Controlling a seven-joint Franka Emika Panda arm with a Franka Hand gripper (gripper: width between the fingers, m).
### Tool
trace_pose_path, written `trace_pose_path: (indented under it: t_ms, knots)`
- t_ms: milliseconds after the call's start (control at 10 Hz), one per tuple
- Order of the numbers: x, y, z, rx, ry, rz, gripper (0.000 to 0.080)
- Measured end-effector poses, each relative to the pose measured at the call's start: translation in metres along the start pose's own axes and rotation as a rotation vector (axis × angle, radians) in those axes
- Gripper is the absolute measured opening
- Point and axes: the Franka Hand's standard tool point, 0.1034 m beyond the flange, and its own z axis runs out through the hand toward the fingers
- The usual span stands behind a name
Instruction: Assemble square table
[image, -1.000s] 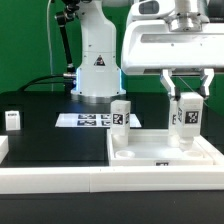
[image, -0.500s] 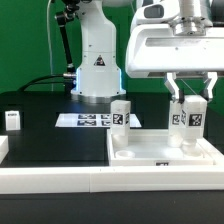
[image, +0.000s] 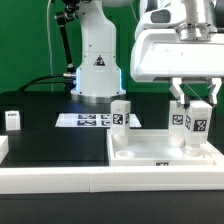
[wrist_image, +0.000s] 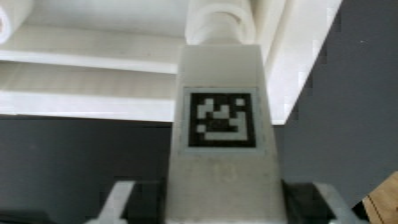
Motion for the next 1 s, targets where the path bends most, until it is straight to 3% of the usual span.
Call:
trace_pose_path:
  t_ms: [500, 1000]
  knots:
    - [-0.007, 0.000, 0.007, -0.005, -0.003, -0.023, 0.0290]
    - [-0.015, -0.003, 0.011, -0.015, 0.101, -0.044, 0.0290]
